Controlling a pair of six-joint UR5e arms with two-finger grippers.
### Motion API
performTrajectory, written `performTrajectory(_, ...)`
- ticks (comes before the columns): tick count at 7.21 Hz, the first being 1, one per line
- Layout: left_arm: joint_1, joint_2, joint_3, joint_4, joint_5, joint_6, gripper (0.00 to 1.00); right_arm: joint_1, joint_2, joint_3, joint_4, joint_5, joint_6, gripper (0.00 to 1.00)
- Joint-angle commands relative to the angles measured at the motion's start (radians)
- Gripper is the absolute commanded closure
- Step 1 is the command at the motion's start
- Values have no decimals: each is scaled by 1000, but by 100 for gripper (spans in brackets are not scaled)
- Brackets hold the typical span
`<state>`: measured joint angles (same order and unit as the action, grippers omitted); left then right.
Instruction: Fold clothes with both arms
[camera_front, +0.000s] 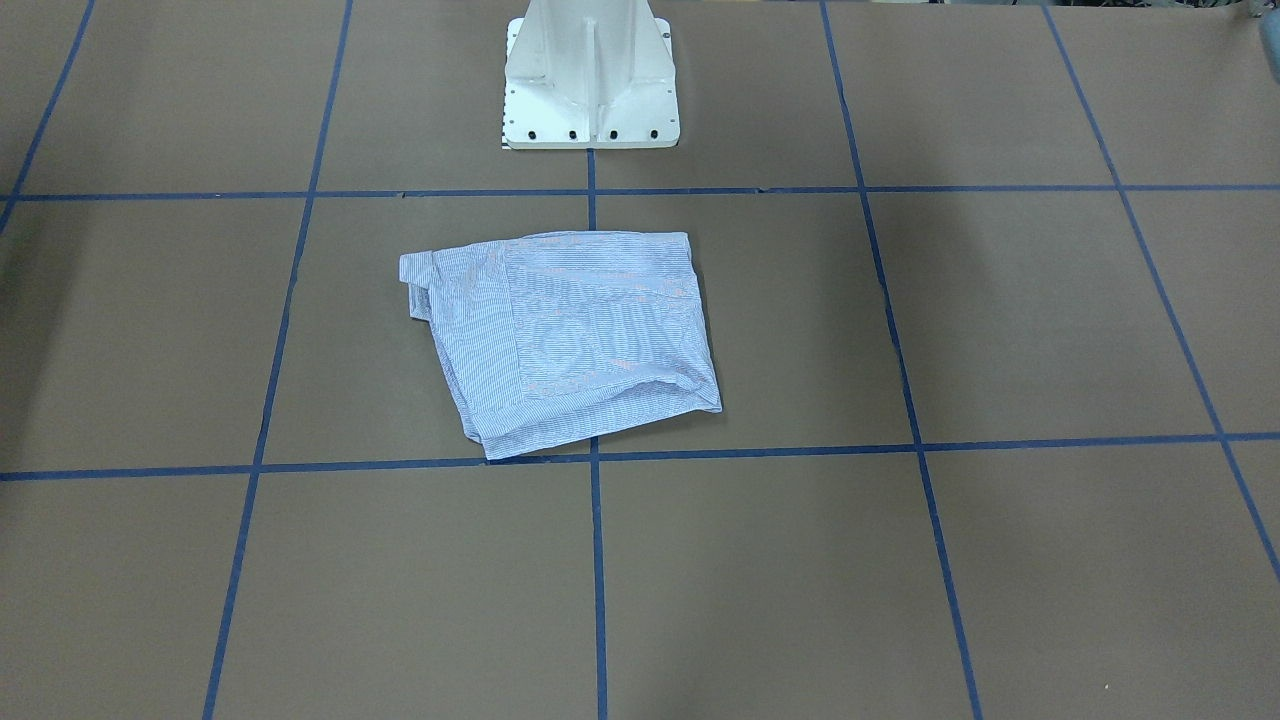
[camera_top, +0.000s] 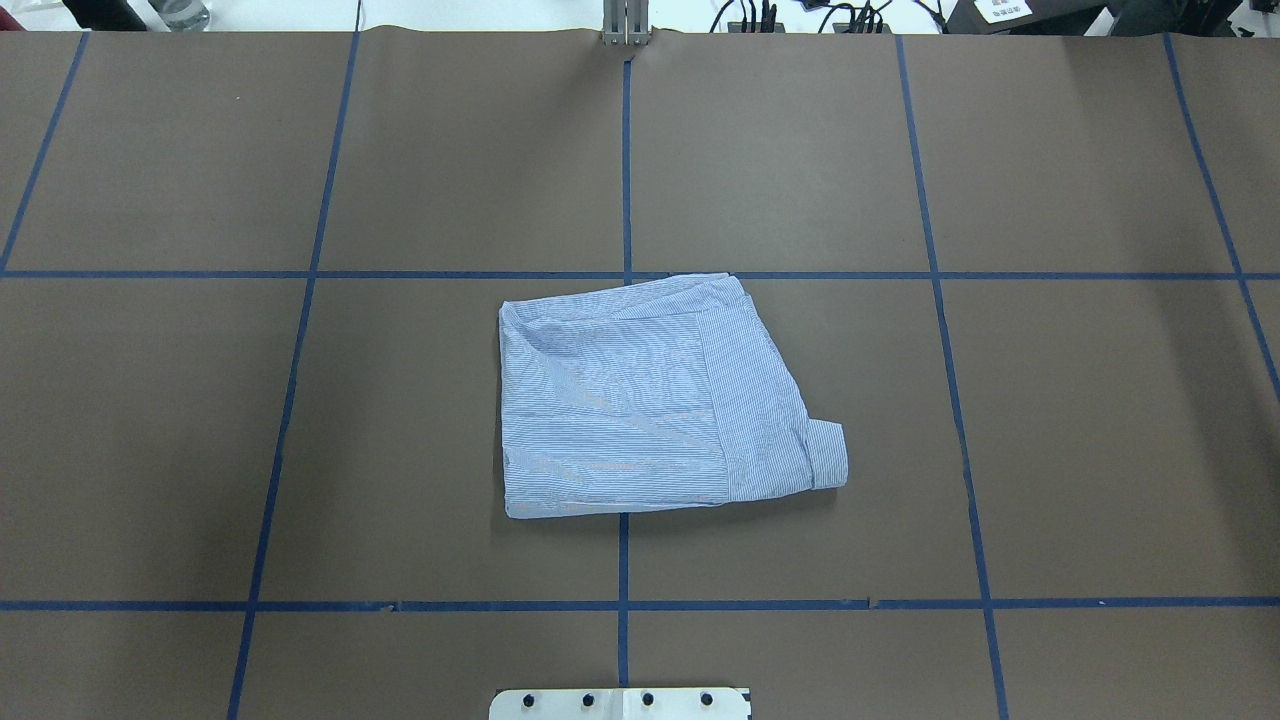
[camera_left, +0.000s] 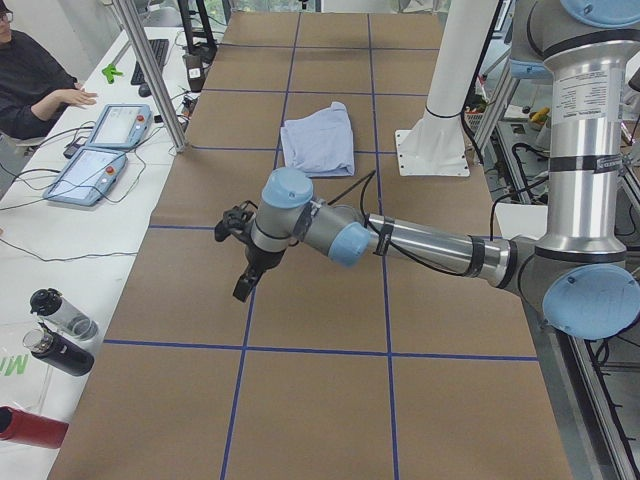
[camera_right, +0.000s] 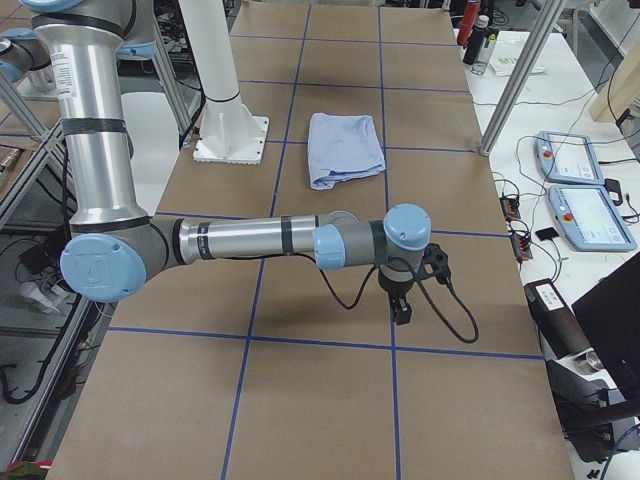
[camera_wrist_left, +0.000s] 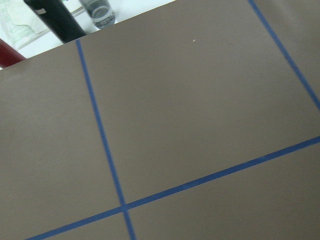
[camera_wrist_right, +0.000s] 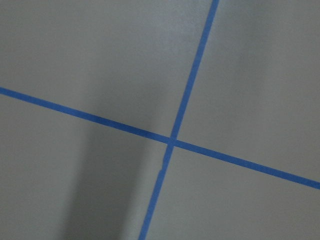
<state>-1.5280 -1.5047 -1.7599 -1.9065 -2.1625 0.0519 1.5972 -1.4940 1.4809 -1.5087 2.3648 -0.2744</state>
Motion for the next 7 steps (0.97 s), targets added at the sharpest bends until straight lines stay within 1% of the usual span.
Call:
performTrajectory(1, -55, -8, 77, -89, 0, 69, 0, 26, -20, -33, 7, 2, -56, 0)
performTrajectory(2, -55, 4, 89, -188, 3, 65, 0, 26, -29, -42, 10, -10, -63, 0)
performTrajectory(3, -55, 17, 98, -215, 1, 65, 0, 26, -41, -42, 10, -13, -56, 0)
performTrajectory(4, -57, 35, 103, -215, 1, 74, 0, 26, -43, -42, 10, -30, -58, 0)
performTrajectory(5, -55, 25, 108, -197, 13, 63, 0, 26, -37, -36, 10, -36, -51, 0)
performTrajectory(6, -54, 17, 94, -140, 13, 62, 0, 24, -26, -28, 9, -70, -31, 0)
performTrajectory(7, -40, 8, 77, -38, 13, 60, 0, 23, -12, -10, 4, -87, 85, 0)
